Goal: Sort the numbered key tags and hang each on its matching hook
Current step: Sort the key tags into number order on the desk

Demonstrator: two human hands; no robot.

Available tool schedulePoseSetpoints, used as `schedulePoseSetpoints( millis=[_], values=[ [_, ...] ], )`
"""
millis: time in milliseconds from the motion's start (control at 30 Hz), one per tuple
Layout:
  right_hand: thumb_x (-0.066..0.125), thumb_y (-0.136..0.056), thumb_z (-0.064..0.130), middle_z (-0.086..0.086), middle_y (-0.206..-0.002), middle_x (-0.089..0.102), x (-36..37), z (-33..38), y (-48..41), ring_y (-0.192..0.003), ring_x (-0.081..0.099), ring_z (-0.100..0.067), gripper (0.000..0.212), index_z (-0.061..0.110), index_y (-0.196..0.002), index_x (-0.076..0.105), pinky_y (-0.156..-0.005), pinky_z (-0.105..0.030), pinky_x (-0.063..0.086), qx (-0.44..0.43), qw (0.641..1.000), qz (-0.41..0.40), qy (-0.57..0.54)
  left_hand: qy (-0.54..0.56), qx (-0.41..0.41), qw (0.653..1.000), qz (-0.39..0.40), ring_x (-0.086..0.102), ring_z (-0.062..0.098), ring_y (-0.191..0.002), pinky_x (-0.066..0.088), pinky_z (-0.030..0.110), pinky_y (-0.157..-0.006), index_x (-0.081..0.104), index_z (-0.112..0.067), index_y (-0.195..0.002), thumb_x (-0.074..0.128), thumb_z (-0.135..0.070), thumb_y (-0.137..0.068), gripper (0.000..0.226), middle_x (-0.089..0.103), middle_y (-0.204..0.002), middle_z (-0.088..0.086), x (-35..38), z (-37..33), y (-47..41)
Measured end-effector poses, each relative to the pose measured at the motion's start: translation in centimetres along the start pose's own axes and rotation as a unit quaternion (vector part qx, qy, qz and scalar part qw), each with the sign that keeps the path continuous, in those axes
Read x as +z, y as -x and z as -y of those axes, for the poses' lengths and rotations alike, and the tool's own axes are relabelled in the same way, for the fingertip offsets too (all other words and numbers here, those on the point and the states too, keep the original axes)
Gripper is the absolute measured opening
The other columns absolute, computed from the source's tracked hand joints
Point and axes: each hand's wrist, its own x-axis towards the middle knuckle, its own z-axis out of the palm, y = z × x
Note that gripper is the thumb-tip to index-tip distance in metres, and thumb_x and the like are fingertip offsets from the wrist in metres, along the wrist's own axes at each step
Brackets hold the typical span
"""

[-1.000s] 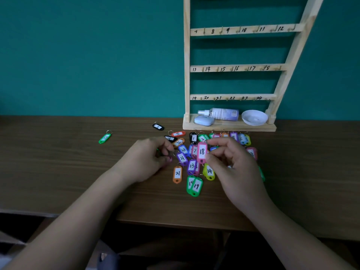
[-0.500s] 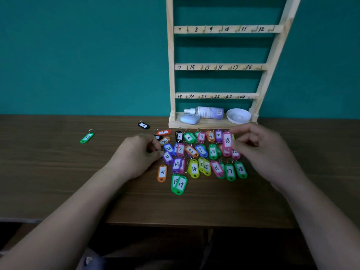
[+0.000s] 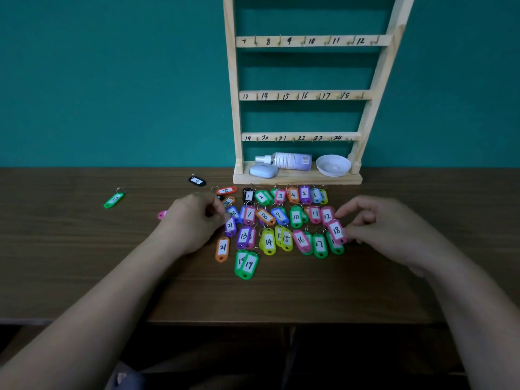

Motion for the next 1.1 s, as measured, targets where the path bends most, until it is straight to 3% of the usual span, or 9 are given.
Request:
schedulePoseSetpoints(
  millis=[100,267,333,433,567,700,767,900,1100],
  values=[
    [0.080,-0.091,0.019,0.009,-0.082,0.080,0.0,0.0,-0.1,-0.074,0.072,-0.003,0.024,0.038,-0.105,0.073,-0.079,-0.040,0.055,0.008,1.000,0.018,0.011,0.019,0.002,1.000,0.009,0.059,-0.005,-0.091,0.039,0.015,-0.069,0.071,-0.035,-0.086,0.074,-0.041,-0.095,0.011,0.069,-0.089,-0.022,-0.4,0.0,0.1],
    [0.081,-0.091,0.023,0.011,-0.083,0.080,0.1,-0.3,-0.2,-0.081,0.073,-0.007,0.026,0.039,-0.109,0.070,-0.083,-0.041,0.056,0.013,0.998,0.038,0.043,0.077,0.016,0.997,0.005,0.067,0.002,-0.061,0.047,0.015,-0.053,0.069,-0.033,-0.088,0.073,-0.037,-0.097,0.011,0.073,-0.077,-0.016,-1.5,-0.3,0.7],
    [0.081,-0.092,0.024,0.012,-0.083,0.080,0.2,-0.4,-0.2,-0.083,0.074,-0.007,0.026,0.039,-0.110,0.070,-0.085,-0.040,0.056,0.011,0.998,0.041,0.053,0.093,0.025,0.995,0.011,0.065,0.001,-0.057,0.051,0.019,-0.054,0.068,-0.031,-0.088,0.073,-0.037,-0.098,0.012,0.072,-0.076,-0.017,-1.9,-0.6,0.9],
    [0.079,-0.094,0.027,0.013,-0.082,0.079,0.2,-0.5,-0.4,-0.083,0.073,-0.007,0.024,0.040,-0.111,0.070,-0.080,-0.038,0.055,0.007,0.998,0.029,0.064,0.104,0.030,0.994,0.013,0.061,0.000,-0.056,0.054,0.029,-0.062,0.068,-0.028,-0.089,0.073,-0.037,-0.098,0.014,0.071,-0.073,-0.017,-2.2,-0.7,1.1],
    [0.072,-0.100,0.031,0.008,-0.090,0.074,0.7,-0.2,-0.6,-0.086,0.069,-0.006,0.016,0.041,-0.111,0.067,-0.068,-0.032,0.049,-0.010,0.995,-0.004,0.095,0.122,0.031,0.992,0.009,0.067,0.004,-0.064,0.047,0.012,-0.057,0.071,-0.026,-0.091,0.074,-0.036,-0.097,0.012,0.074,-0.082,-0.014,-2.9,-0.7,1.4],
    [0.072,-0.101,0.031,0.012,-0.093,0.070,2.5,0.6,-0.5,-0.085,0.066,-0.001,0.016,0.045,-0.102,0.065,-0.062,-0.026,0.044,-0.052,0.994,-0.056,0.072,0.162,0.038,0.986,0.007,0.069,-0.002,-0.077,0.046,0.021,-0.071,0.073,-0.027,-0.093,0.075,-0.035,-0.097,0.009,0.078,-0.088,-0.013,-3.9,-0.6,1.6],
    [0.074,-0.099,0.030,0.012,-0.088,0.070,3.7,1.1,-0.3,-0.079,0.064,0.001,0.015,0.044,-0.099,0.068,-0.063,-0.027,0.043,-0.084,0.993,-0.080,0.040,0.186,0.044,0.982,0.010,0.069,0.001,-0.079,0.049,0.025,-0.075,0.074,-0.025,-0.094,0.076,-0.034,-0.096,0.009,0.078,-0.090,-0.009,-4.2,-0.7,1.8],
    [0.076,-0.096,0.032,0.018,-0.087,0.070,6.3,2.7,0.2,-0.088,0.063,0.009,0.011,0.041,-0.100,0.073,-0.067,-0.022,0.044,-0.142,0.986,-0.088,-0.004,0.230,0.052,0.972,0.022,0.068,0.010,-0.079,0.050,0.022,-0.073,0.074,-0.022,-0.097,0.076,-0.035,-0.095,0.013,0.078,-0.092,0.002,-4.6,-1.2,2.4],
    [0.076,-0.096,0.040,0.028,-0.101,0.070,9.6,5.0,1.1,-0.100,0.066,0.006,0.012,0.039,-0.108,0.074,-0.078,-0.009,0.048,-0.205,0.975,-0.069,-0.058,0.280,0.089,0.954,0.055,0.060,0.009,-0.073,0.045,0.020,-0.066,0.073,-0.017,-0.097,0.075,-0.026,-0.097,0.010,0.076,-0.089,0.012,-3.9,-2.9,4.0]
  ],
)
